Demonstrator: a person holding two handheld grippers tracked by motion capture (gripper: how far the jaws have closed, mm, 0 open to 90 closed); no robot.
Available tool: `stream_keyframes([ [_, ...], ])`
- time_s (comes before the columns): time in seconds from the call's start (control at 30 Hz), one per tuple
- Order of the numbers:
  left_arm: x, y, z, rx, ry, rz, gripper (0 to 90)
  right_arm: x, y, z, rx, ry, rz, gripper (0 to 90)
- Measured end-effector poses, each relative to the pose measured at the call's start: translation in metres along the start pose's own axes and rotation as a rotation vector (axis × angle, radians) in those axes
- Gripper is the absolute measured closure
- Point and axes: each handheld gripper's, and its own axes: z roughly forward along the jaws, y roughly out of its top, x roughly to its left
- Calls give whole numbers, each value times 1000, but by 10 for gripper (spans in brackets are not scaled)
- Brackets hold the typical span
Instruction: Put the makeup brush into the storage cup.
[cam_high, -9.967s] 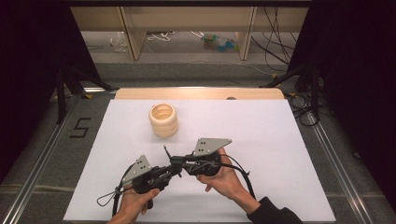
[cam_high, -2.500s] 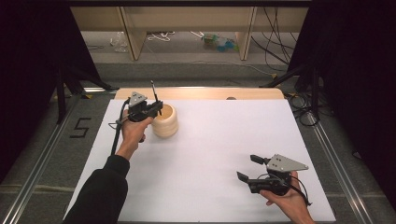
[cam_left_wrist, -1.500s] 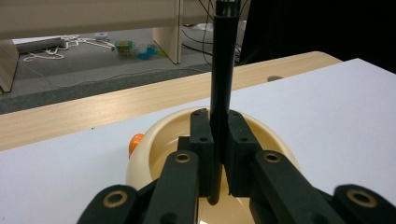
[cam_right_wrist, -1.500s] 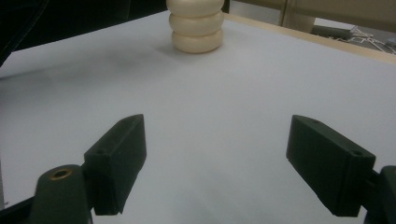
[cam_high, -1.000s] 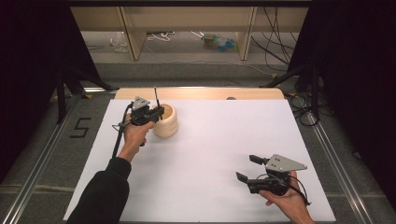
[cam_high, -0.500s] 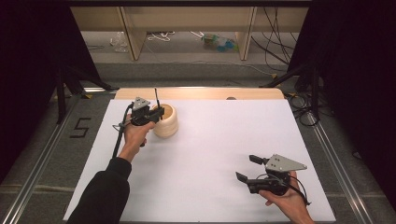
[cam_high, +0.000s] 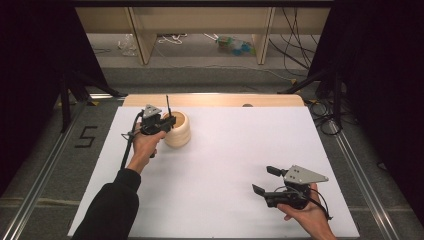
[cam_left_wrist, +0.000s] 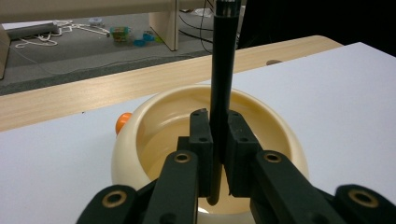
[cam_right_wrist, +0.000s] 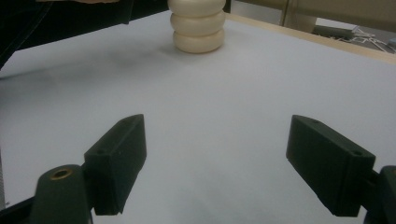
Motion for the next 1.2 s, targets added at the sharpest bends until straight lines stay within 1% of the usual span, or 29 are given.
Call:
stream_keyframes([
  [0.13, 0, 2, -2, 3, -8, -6, 796, 0, 0, 0, -4, 2, 0, 211],
  [0.23, 0, 3, -4, 0, -2, -16, 765, 0, 0, 0, -4, 7, 5, 211],
  [0.27, 0, 4, -5, -5, 1, -19, 757, 0, 0, 1, -2, 5, 1, 212],
  [0.3, 0, 5, -6, -9, -5, -27, 739, 0, 0, 0, 12, -5, 1, 211],
  [0.33, 1, 5, -7, -11, 0, -19, 727, 0, 0, 2, -6, 3, 0, 211],
  [0.43, -1, 7, -10, -17, -6, -11, 686, 0, 0, 2, -6, 4, -3, 212],
  [0.47, -1, 8, -11, -19, -8, -16, 668, 0, 0, 2, -5, 1, -4, 211],
  [0.5, -2, 8, -11, -20, -11, -27, 649, 0, -1, 4, -22, 8, -1, 212],
  [0.53, -3, 9, -11, -19, -9, -25, 634, 0, -1, 4, -22, 6, 1, 211],
  [0.57, -3, 9, -12, -18, -8, -16, 602, 0, -1, 3, -22, 5, 2, 211],
  [0.6, -4, 10, -12, -20, -3, -13, 582, 0, 0, 2, -11, 4, 2, 210],
  [0.63, -5, 10, -13, -24, -3, -19, 557, 0, 0, 1, 1, -3, 1, 210],
  [0.7, -6, 12, -14, -29, -6, -34, 488, 0, 0, 1, -3, 4, -1, 210],
  [0.73, -6, 12, -14, -33, -13, -41, 463, 0, -1, 3, -24, 6, 2, 210],
  [0.77, -7, 13, -15, -34, -18, -44, 439, -1, -1, 3, -24, 6, 3, 210],
  [0.8, -7, 13, -15, -34, -21, -44, 424, 0, 0, 1, 2, -5, 1, 210],
  [0.83, -8, 14, -17, -35, -18, -43, 411, 0, 0, 0, 9, -7, -1, 210],
  [0.87, -8, 14, -18, -38, -22, -39, 400, 0, 0, 1, 3, -6, 0, 210],
  [0.9, -8, 14, -19, -37, -27, -45, 387, 0, 0, 0, 9, -8, -1, 210],
  [0.93, -8, 15, -20, -36, -30, -45, 378, 0, 0, 1, -3, 1, 0, 210],
  [1.0, -9, 16, -23, -41, -40, -47, 364, 0, 0, 1, -3, 2, -1, 210],
  [1.03, -10, 17, -24, -50, -48, -51, 356, 0, 0, 0, 8, -8, -1, 210],
  [1.07, -10, 18, -26, -54, -54, -48, 350, 0, 0, 0, 9, -9, -1, 209],
  [1.1, -11, 18, -28, -60, -62, -48, 344, 0, 0, 2, -12, -3, 1, 209],
  [1.13, -12, 19, -29, -67, -73, -56, 339, -1, 0, 2, -8, 2, 1, 209],
  [1.2, -14, 20, -33, -74, -86, -54, 328, 0, 0, 1, -3, 1, -1, 210],
])
